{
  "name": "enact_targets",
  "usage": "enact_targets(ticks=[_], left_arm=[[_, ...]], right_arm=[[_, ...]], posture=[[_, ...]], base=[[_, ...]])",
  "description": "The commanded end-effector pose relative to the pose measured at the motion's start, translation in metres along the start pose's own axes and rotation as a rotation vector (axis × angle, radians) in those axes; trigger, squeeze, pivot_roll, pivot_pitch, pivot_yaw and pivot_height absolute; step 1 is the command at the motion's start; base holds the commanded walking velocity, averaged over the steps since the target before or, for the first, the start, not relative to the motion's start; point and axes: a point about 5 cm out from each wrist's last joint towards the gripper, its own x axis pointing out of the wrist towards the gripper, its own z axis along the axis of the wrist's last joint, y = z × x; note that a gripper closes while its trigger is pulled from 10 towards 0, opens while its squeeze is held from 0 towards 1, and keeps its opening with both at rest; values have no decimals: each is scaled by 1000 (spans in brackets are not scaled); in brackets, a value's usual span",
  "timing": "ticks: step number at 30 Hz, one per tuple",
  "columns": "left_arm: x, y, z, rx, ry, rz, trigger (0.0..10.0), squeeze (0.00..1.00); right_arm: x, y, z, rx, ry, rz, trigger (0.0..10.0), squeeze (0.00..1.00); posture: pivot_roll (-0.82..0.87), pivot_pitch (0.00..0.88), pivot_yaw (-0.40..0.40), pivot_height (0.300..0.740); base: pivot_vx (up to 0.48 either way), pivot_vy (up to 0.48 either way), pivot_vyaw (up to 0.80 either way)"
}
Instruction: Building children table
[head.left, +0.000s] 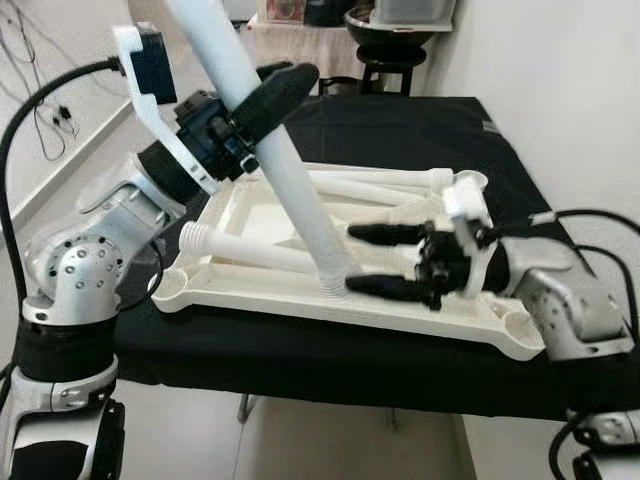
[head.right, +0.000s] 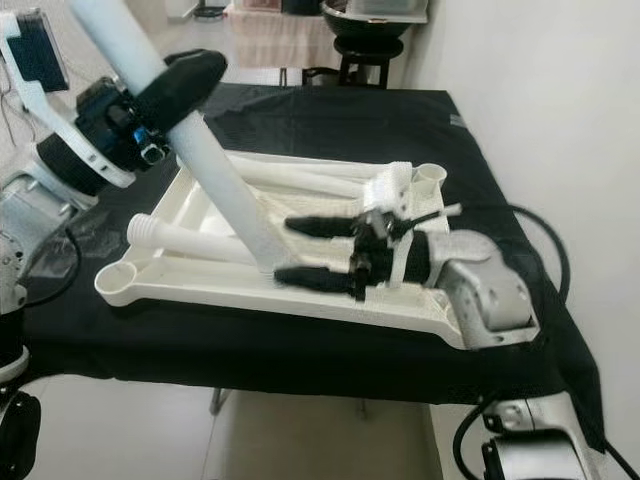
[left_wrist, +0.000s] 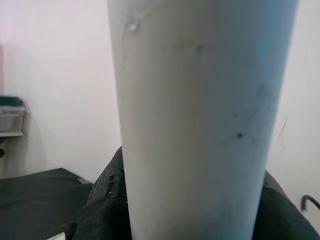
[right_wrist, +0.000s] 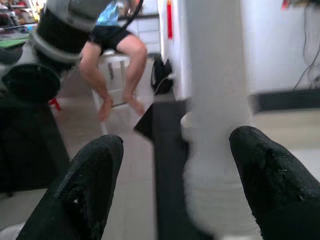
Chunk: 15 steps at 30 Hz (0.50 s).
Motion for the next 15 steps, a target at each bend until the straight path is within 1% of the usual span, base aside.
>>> enact_targets(ticks=[1,2,5,7,8,10,11,12,15], left_arm=[[7,-4,-2,38,11,-51,0,0],[10,-5,-4,53,21,-71,0,0],[15,-6,-8,43,21,-100,0,0],[20,-9,-13,13,20,-129,0,0],[20,-9,-13,13,20,-129,0,0],[27,-15,-24,-20,36,-168,0,0],[27,-15,-24,-20,36,-168,0,0],[32,-19,-31,-53,44,-198,0,0],[35,-21,-34,-67,43,-213,0,0]], right_arm=[[9,6,-10,42,43,27,10000,0],[11,7,-15,59,62,13,10000,0],[16,5,-21,77,70,-17,10000,0],[23,-1,-22,69,53,-65,10000,0],[23,-1,-22,69,53,-65,10000,0],[31,-6,-21,72,33,-121,10000,0],[31,-6,-21,72,33,-121,10000,0],[36,-7,-19,83,19,-143,10000,0],[38,-6,-18,90,11,-153,10000,0]], posture=[[39,43,21,740],[38,42,21,740],[34,39,21,740],[28,36,25,740],[28,36,25,740],[24,33,29,740],[24,33,29,740],[18,32,34,740],[17,29,36,740]], base=[[0,0,0],[0,0,0],[0,0,0],[0,0,0],[0,0,0],[0,0,0],[0,0,0],[0,0,0],[0,0,0]])
